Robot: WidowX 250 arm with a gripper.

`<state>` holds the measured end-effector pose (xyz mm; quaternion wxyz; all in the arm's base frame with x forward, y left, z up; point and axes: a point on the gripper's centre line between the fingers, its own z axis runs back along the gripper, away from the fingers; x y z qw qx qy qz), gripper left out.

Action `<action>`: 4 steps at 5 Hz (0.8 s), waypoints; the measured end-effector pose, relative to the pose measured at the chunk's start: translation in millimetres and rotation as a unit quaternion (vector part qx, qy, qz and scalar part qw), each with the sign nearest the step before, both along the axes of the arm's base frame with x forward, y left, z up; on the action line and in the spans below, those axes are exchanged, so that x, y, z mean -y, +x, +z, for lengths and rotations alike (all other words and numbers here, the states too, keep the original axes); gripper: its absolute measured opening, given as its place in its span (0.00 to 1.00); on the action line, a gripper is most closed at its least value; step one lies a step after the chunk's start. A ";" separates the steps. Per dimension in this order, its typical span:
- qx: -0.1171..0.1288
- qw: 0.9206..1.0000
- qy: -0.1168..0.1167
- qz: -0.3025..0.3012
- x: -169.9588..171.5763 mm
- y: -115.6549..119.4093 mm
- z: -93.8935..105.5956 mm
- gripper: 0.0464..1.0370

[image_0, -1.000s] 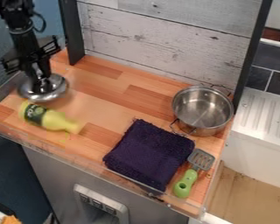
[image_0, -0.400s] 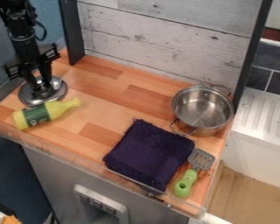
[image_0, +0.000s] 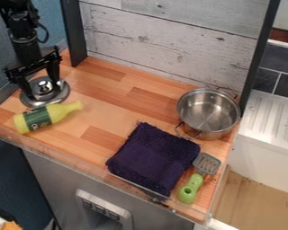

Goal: Take the the silver lid off the pot and put it on the middle left side of the table

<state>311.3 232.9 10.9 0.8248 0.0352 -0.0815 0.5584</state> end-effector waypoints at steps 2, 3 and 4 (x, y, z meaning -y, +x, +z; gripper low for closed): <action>0.055 0.998 0.010 -0.014 11.3 8.5 51.0 0.96; 0.084 0.996 0.019 -0.024 16.9 6.5 81.3 0.96; 0.079 0.996 -0.002 -0.042 25.7 2.7 88.0 0.96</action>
